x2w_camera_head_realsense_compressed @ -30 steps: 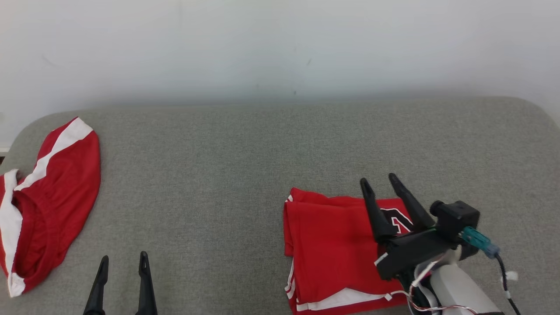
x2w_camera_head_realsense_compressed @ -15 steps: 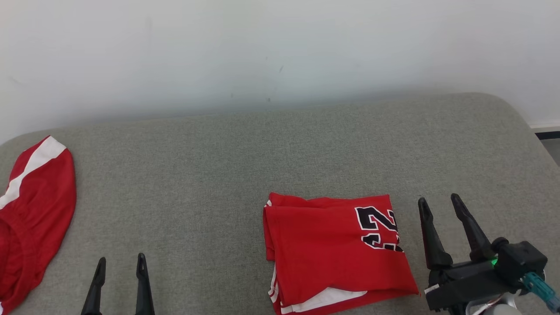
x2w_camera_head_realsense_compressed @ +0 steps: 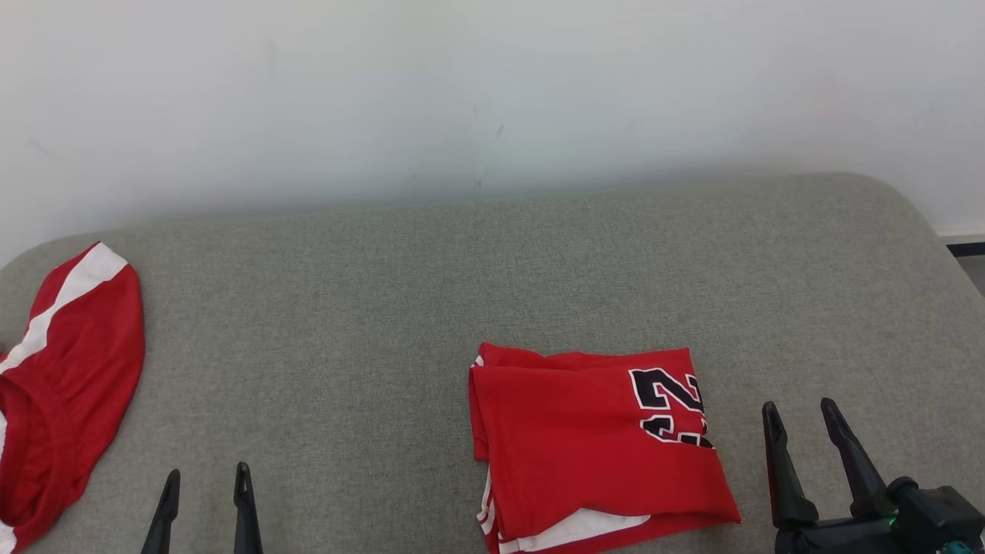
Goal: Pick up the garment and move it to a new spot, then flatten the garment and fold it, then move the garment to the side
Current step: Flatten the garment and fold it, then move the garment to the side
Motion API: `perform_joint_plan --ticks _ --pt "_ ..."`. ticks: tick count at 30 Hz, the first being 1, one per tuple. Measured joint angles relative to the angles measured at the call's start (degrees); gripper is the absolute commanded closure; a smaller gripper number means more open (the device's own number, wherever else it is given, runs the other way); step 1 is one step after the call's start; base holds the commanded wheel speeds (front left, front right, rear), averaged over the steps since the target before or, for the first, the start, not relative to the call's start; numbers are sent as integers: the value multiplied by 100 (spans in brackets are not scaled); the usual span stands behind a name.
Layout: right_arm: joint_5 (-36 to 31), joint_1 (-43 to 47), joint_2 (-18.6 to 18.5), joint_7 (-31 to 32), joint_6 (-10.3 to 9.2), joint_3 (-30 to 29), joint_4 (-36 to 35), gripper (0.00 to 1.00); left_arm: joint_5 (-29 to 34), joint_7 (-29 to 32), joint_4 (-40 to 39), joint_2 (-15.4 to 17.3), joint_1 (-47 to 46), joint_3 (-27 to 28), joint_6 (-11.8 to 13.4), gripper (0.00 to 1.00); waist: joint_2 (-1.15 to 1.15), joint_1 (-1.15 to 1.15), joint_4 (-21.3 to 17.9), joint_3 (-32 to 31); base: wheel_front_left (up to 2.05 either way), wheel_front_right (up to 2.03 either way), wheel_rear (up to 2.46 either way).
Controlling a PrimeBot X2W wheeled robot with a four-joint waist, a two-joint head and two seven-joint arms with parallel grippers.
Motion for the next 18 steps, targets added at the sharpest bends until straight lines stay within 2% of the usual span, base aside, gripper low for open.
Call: perform_joint_plan --ticks 7,18 --pt "-48 199 63 0 0 -58 -9 0 34 0 24 3 105 85 -60 0 0 0 97 -59 0 0 0" --pt "-125 205 103 0 0 0 177 0 21 0 223 68 126 -85 -272 0 0 0 227 -108 0 0 0"
